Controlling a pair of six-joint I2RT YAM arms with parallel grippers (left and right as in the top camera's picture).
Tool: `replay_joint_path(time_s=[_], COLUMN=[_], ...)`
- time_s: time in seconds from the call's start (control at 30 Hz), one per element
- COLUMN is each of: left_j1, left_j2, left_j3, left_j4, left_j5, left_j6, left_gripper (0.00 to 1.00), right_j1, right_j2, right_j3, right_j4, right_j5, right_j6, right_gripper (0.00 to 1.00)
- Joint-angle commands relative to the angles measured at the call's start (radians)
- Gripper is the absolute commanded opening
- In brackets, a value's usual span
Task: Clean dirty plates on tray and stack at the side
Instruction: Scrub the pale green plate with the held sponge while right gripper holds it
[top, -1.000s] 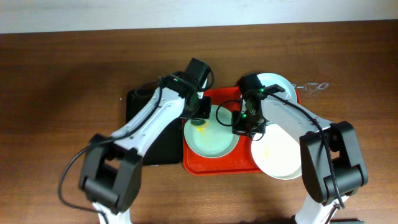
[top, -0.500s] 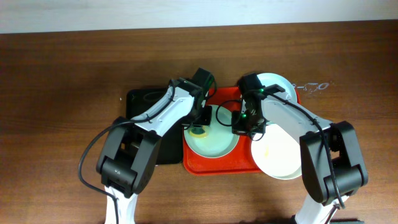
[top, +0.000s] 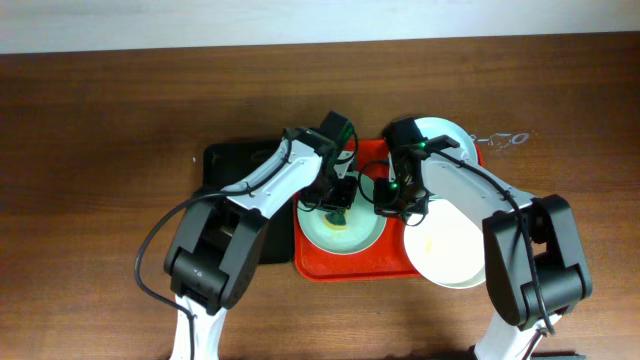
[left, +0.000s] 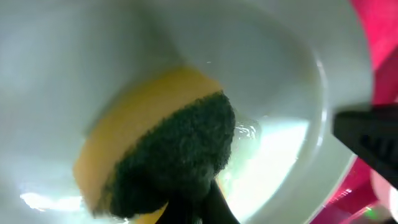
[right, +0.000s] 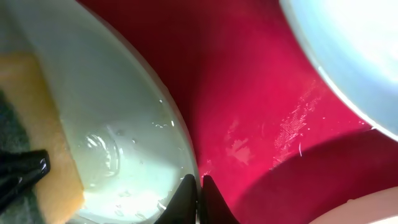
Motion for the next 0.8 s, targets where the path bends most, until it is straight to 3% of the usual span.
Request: replay_joint_path(time_s=[0.0, 0.17, 0.37, 0.77], left_j1=[0.025, 0.053, 0.056, -0.003], left_j2=[-0.042, -0.128, -0.143, -0.076], left_j3=[0.042, 0.045, 0.042, -0.029], left_j4=[-0.001, -0.001, -0.048, 0.011], left_j5=[0.09, 0.044, -0.249, -0.243], left_j6=[0.029, 0.032, 0.031, 0.027], left_gripper=[0.0, 0.0, 0.0, 0.0], right_j1=[-0.002, -0.002, -0.002, -0.002], right_j2=[0.011, 0.011, 0.011, 0.011], right_j3=[0.015, 0.015, 0.015, 0.015], right_j4=[0.004, 0.004, 0.003, 0.003], right_j5=[-0.006, -0.006, -0.006, -0.006], right_j6=[0.007, 0.007, 0.006, 0.006], right_gripper=[0.04, 0.04, 0.04, 0.04])
